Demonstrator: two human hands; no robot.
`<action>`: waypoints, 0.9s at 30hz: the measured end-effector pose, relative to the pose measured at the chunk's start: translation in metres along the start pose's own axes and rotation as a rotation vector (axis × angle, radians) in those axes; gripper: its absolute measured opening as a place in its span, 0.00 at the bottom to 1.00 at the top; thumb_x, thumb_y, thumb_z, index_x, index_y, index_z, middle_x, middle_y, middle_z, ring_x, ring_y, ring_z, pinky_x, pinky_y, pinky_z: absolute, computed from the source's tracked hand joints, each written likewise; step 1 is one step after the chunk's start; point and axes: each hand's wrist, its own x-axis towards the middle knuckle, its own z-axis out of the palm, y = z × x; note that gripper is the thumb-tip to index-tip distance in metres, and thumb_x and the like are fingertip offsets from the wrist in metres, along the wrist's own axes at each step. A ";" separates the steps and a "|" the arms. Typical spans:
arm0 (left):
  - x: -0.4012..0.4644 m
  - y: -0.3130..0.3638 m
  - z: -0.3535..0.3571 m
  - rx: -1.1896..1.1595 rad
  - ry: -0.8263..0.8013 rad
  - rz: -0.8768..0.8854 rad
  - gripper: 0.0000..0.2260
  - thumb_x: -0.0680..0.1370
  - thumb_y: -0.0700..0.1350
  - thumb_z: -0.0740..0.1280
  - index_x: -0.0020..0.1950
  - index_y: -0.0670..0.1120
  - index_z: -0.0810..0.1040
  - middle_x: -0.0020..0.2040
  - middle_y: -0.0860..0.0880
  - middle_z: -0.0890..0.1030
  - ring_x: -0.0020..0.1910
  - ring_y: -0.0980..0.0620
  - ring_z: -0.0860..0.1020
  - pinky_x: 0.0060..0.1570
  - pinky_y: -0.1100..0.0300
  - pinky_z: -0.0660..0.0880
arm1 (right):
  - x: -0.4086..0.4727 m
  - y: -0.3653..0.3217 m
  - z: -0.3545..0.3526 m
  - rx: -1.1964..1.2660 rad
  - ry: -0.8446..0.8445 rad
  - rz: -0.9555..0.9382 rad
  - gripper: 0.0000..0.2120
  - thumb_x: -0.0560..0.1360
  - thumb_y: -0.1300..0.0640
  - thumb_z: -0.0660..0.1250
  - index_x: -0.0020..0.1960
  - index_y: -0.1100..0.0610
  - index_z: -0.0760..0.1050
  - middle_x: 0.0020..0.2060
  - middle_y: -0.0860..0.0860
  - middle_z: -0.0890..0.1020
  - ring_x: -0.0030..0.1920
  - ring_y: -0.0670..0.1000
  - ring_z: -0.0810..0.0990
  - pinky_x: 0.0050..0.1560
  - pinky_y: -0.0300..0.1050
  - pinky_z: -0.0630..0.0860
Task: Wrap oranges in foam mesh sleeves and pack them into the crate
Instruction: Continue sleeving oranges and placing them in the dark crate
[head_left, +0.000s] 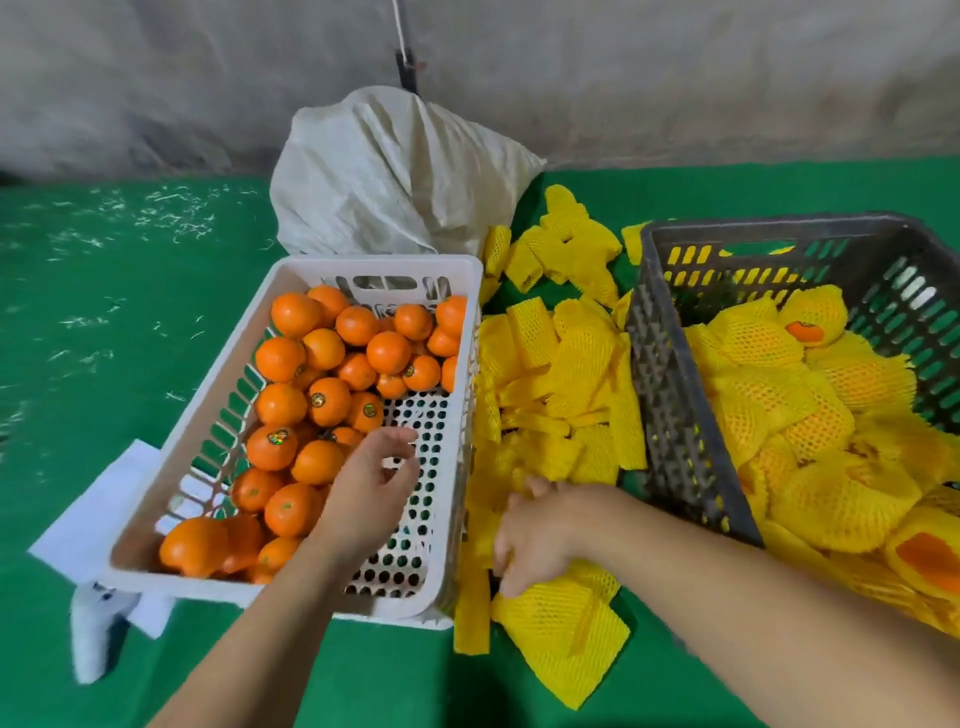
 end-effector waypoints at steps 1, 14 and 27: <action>0.009 -0.008 -0.003 0.181 -0.099 0.037 0.13 0.84 0.44 0.68 0.68 0.51 0.76 0.65 0.52 0.78 0.52 0.55 0.80 0.48 0.64 0.75 | 0.006 -0.002 0.005 -0.069 -0.063 -0.001 0.25 0.83 0.44 0.60 0.77 0.51 0.69 0.79 0.59 0.61 0.79 0.64 0.52 0.77 0.63 0.51; 0.084 -0.075 -0.003 1.286 -0.221 -0.183 0.29 0.81 0.47 0.65 0.82 0.57 0.63 0.83 0.45 0.52 0.76 0.35 0.59 0.78 0.41 0.56 | 0.019 0.033 -0.018 0.598 0.455 -0.107 0.32 0.82 0.51 0.59 0.82 0.44 0.51 0.83 0.49 0.49 0.82 0.51 0.49 0.78 0.53 0.61; 0.083 -0.049 -0.008 1.280 -0.257 -0.459 0.32 0.80 0.45 0.71 0.81 0.54 0.61 0.75 0.46 0.62 0.73 0.38 0.59 0.60 0.39 0.76 | 0.024 0.043 -0.024 0.892 0.720 -0.143 0.31 0.81 0.58 0.60 0.81 0.44 0.55 0.76 0.43 0.57 0.62 0.50 0.74 0.53 0.45 0.73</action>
